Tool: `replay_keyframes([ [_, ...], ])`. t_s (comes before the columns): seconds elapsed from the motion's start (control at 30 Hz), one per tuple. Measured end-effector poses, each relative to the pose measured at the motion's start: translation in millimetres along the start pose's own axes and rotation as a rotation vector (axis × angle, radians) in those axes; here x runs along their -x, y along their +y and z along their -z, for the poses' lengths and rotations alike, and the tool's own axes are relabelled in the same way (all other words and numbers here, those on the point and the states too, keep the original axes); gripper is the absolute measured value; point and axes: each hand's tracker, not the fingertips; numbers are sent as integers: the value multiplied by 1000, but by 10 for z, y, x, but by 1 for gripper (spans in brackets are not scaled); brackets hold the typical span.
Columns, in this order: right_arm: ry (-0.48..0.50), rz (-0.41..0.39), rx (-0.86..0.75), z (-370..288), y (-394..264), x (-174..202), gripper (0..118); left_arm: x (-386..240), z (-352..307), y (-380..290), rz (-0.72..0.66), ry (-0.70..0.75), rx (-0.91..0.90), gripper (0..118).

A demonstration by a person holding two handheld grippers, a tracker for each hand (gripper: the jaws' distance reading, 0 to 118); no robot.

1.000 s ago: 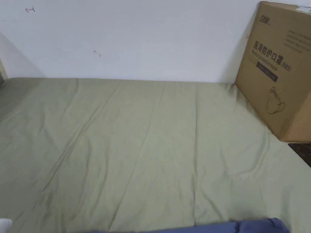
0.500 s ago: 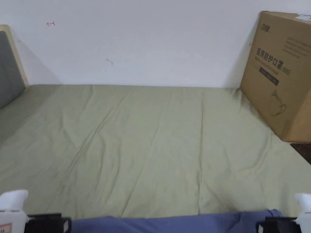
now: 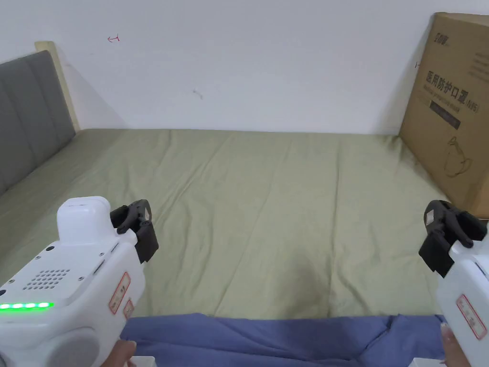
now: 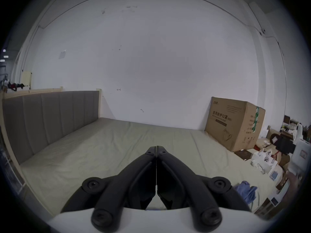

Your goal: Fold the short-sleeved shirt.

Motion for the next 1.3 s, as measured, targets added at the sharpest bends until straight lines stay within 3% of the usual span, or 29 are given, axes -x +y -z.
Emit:
replay_keyframes([
  [0.07,-16,-16,-22,21,24,-6,5,-169,-6,11,-1,17,4,0],
  [0.13,-29,-35,-68,14,68,3,5,99,55,-65,4,10,-13,0],
  [0.23,25,-7,-94,35,89,-23,5,119,31,-30,14,36,-39,0],
  [0.33,3,-18,-72,47,68,32,5,200,4,41,-14,29,-51,0],
  [0.43,22,-36,-64,-16,83,99,5,605,32,159,-230,-162,34,0],
  [0.53,70,-72,-21,-98,118,140,5,1278,285,140,-451,-382,333,0],
  [0.63,110,-79,49,-121,87,184,5,1770,534,-216,-624,-400,606,1],
  [0.67,127,-73,79,-118,74,196,5,1918,559,-351,-636,-341,663,10],
  [0.73,141,-64,130,-107,31,228,5,2133,601,-618,-650,-283,739,91],
  [0.77,145,-64,147,-105,9,242,5,2121,574,-781,-663,-257,786,116],
  [1.0,174,-74,246,-117,-45,315,5,2398,825,-1785,-834,-310,915,118],
  [1.1,140,-212,259,-139,-38,424,5,2336,891,-2142,-1037,-421,934,118],
  [1.2,163,-311,249,-170,-47,529,5,2142,983,-2263,-983,-546,830,118],
  [1.27,199,-308,250,-189,-34,576,5,2108,1046,-2368,-977,-532,833,118],
  [1.3,218,-299,252,-197,-22,590,5,2044,907,-2090,-1001,-522,829,118],
])
